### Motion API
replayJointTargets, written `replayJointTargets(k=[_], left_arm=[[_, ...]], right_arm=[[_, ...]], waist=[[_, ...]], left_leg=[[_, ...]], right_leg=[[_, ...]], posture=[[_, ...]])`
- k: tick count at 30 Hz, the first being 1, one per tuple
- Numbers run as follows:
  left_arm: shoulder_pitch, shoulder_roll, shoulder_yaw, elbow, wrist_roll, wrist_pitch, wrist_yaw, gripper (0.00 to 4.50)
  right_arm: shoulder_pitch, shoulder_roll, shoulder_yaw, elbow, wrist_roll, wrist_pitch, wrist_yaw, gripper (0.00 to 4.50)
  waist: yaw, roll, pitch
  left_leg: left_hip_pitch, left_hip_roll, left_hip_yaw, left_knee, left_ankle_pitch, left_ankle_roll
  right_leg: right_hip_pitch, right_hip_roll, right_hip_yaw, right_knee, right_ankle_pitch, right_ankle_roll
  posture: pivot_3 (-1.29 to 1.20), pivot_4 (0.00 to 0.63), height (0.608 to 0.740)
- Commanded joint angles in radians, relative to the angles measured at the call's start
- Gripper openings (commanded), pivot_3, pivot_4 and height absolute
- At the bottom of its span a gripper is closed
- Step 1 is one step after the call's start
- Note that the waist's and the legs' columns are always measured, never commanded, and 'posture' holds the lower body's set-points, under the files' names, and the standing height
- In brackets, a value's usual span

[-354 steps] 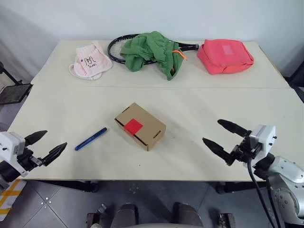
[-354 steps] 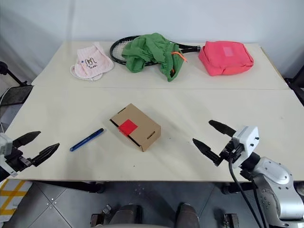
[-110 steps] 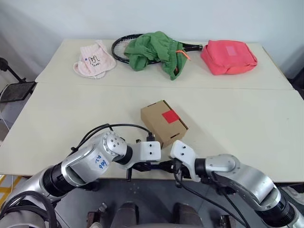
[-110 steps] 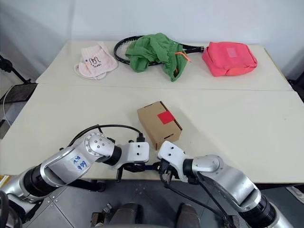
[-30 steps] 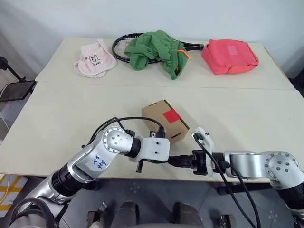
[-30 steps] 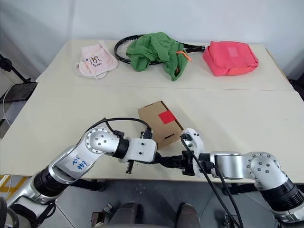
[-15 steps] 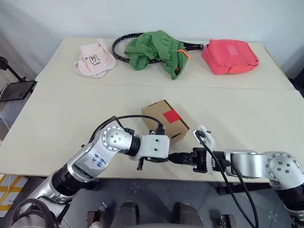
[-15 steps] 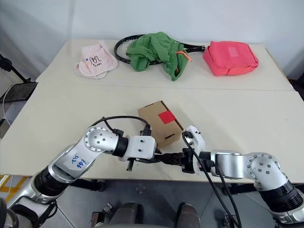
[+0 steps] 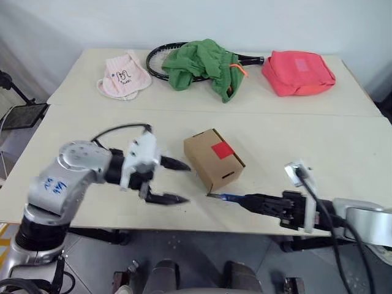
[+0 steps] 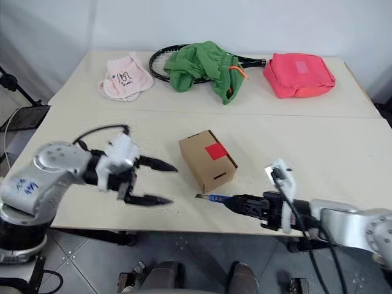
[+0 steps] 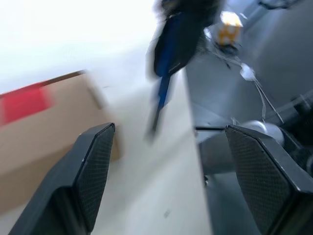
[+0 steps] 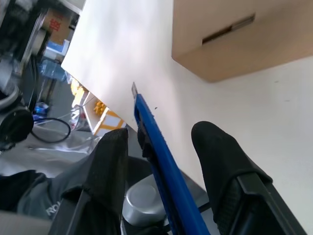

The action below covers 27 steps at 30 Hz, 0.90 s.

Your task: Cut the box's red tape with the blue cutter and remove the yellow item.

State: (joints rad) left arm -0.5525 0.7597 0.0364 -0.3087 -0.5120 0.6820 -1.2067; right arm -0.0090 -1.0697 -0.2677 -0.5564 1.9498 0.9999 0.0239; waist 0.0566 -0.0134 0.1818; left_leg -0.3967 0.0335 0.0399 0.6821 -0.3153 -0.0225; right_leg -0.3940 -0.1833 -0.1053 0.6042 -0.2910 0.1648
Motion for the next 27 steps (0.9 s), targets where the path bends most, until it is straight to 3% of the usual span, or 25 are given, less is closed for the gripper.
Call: replayJointTargets(k=[1, 6, 11, 14, 15, 17, 20, 24, 27], left_arm=[[-0.046, -0.043, 0.010, 0.124, -0.003, -0.075, 0.010, 3.82], [-0.070, -0.099, -0.059, 0.268, 0.070, -0.214, -0.006, 2.64], [-0.108, -0.165, -0.099, 0.334, 0.098, -0.270, 0.017, 1.06], [-0.123, -0.185, -0.107, 0.344, 0.111, -0.289, 0.033, 0.12], [-0.124, -0.186, -0.107, 0.330, 0.111, -0.303, 0.033, 0.00], [-0.124, -0.184, -0.103, 0.304, 0.112, -0.319, 0.036, 0.00], [-0.122, -0.159, -0.090, 0.266, 0.168, -0.438, 0.054, 0.00], [-0.077, -0.098, -0.106, 0.164, 0.218, -0.558, 0.027, 0.84], [-0.063, -0.086, -0.109, 0.066, 0.232, -0.567, 0.065, 1.82]], right_arm=[[0.039, -0.024, -0.174, -0.092, -0.057, -0.027, 0.046, 1.88], [0.111, 0.024, -0.346, -0.263, -0.402, -0.103, 0.253, 1.88], [0.168, 0.109, -0.323, -0.331, -0.670, -0.231, 0.346, 1.88], [0.188, 0.123, -0.286, -0.337, -0.717, -0.248, 0.381, 1.88], [0.189, 0.116, -0.266, -0.334, -0.690, -0.236, 0.387, 1.88], [0.185, 0.103, -0.236, -0.322, -0.634, -0.214, 0.384, 1.88], [0.103, 0.070, -0.138, -0.249, -0.394, -0.196, 0.270, 1.88], [-0.045, -0.002, 0.046, -0.120, -0.040, -0.195, 0.070, 1.88], [-0.166, 0.025, 0.197, -0.047, 0.022, -0.181, -0.041, 1.88]], waist=[[-0.001, 0.000, 0.000], [-0.001, 0.000, 0.000], [-0.003, -0.002, 0.000], [-0.005, -0.002, 0.000], [-0.005, -0.002, 0.000], [-0.009, -0.002, 0.000], [-0.016, -0.002, 0.000], [-0.030, -0.002, 0.001], [-0.032, -0.002, 0.001]], left_leg=[[0.000, 0.000, 0.000, 0.000, 0.000, 0.000], [0.000, 0.000, 0.000, -0.001, 0.000, 0.000], [-0.001, 0.000, 0.001, 0.000, 0.000, 0.000], [0.000, 0.000, 0.001, 0.000, 0.000, 0.000], [0.000, 0.000, 0.001, 0.000, 0.000, 0.000], [0.000, 0.000, 0.001, 0.000, 0.000, 0.000], [0.000, 0.000, 0.001, 0.000, 0.000, 0.000], [0.001, 0.000, 0.000, 0.000, 0.000, 0.000], [0.001, 0.000, 0.000, -0.001, 0.000, 0.000]], right_leg=[[0.001, 0.000, 0.000, 0.000, 0.000, 0.000], [0.000, 0.000, 0.000, -0.002, 0.001, 0.001], [0.001, 0.000, 0.001, -0.002, 0.001, 0.002], [0.001, 0.000, 0.001, -0.002, 0.001, 0.002], [0.001, 0.000, 0.001, -0.002, 0.001, 0.002], [0.001, 0.000, 0.001, -0.002, 0.001, 0.002], [0.001, 0.000, 0.001, -0.002, 0.002, 0.002], [0.002, 0.000, 0.000, -0.003, 0.002, 0.001], [0.002, 0.000, 0.000, -0.004, 0.002, 0.001]], posture=[[0.00, 0.150, 0.740], [0.00, 0.150, 0.740], [0.00, 0.150, 0.740], [0.00, 0.150, 0.740], [0.00, 0.150, 0.740], [0.00, 0.150, 0.740], [0.00, 0.150, 0.740], [0.00, 0.150, 0.740], [0.00, 0.150, 0.740]])
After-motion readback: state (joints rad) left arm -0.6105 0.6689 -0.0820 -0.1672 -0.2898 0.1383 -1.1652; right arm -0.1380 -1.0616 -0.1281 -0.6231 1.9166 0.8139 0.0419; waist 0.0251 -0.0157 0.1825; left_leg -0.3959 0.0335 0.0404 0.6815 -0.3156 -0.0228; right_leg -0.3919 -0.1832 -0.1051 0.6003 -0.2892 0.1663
